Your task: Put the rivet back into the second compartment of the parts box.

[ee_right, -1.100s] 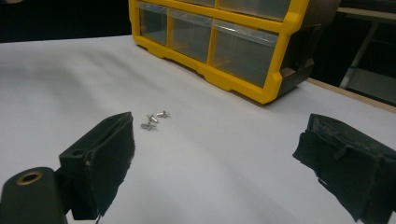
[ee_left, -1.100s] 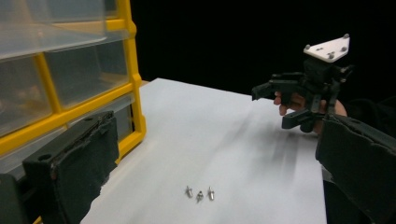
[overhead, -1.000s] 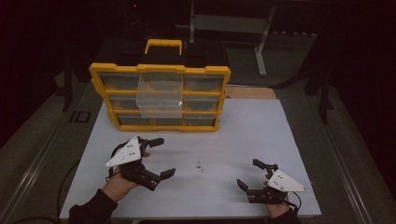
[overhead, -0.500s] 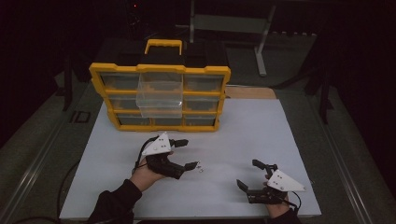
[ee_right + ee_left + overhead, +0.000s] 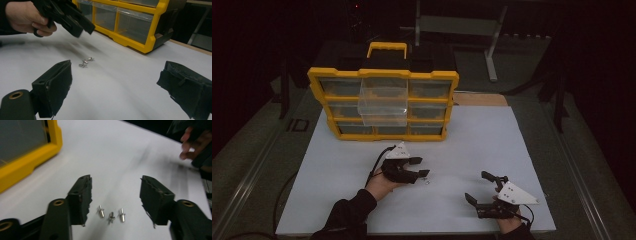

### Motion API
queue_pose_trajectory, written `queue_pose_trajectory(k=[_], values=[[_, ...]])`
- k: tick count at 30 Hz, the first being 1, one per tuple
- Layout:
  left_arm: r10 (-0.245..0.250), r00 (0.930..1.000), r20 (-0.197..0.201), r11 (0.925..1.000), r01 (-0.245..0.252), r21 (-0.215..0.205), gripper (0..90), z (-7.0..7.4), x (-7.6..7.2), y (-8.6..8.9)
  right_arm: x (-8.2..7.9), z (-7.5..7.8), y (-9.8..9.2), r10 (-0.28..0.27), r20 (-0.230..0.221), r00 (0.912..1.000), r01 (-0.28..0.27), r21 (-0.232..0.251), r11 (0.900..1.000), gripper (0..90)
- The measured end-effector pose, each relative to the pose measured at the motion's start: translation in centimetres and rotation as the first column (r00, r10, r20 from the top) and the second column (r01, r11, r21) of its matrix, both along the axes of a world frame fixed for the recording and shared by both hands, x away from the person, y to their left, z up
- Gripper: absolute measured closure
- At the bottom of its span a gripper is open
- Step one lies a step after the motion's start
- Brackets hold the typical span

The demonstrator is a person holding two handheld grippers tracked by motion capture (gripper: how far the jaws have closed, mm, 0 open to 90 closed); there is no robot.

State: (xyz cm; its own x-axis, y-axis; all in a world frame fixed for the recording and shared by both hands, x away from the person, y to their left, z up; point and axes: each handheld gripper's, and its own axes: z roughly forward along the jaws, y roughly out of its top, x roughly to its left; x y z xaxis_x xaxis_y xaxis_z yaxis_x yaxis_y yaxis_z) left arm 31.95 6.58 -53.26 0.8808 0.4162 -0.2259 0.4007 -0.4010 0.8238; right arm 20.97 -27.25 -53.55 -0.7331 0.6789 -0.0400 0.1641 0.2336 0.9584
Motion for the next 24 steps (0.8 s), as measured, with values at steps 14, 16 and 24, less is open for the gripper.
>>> queue_pose_trajectory(k=[14,16,24], values=[[0.019,0.9971,-0.074,0.9843,-0.006,0.176,61.0,-1.9,1.1,-2.0,0.0,0.0,-0.1,-0.002,0.001,1.0000,0.002,-0.003,1.000,9.5],[0.017,0.9969,-0.077,0.9775,0.000,0.211,64.6,-2.1,1.1,-2.3,0.0,0.0,-0.1,-0.002,-0.001,1.0000,0.002,-0.005,1.000,9.4],[0.014,0.9984,-0.055,0.9660,0.000,0.259,77.9,-2.3,1.2,-2.5,0.0,0.0,0.0,-0.003,-0.003,1.0000,0.003,-0.009,1.000,9.5]])
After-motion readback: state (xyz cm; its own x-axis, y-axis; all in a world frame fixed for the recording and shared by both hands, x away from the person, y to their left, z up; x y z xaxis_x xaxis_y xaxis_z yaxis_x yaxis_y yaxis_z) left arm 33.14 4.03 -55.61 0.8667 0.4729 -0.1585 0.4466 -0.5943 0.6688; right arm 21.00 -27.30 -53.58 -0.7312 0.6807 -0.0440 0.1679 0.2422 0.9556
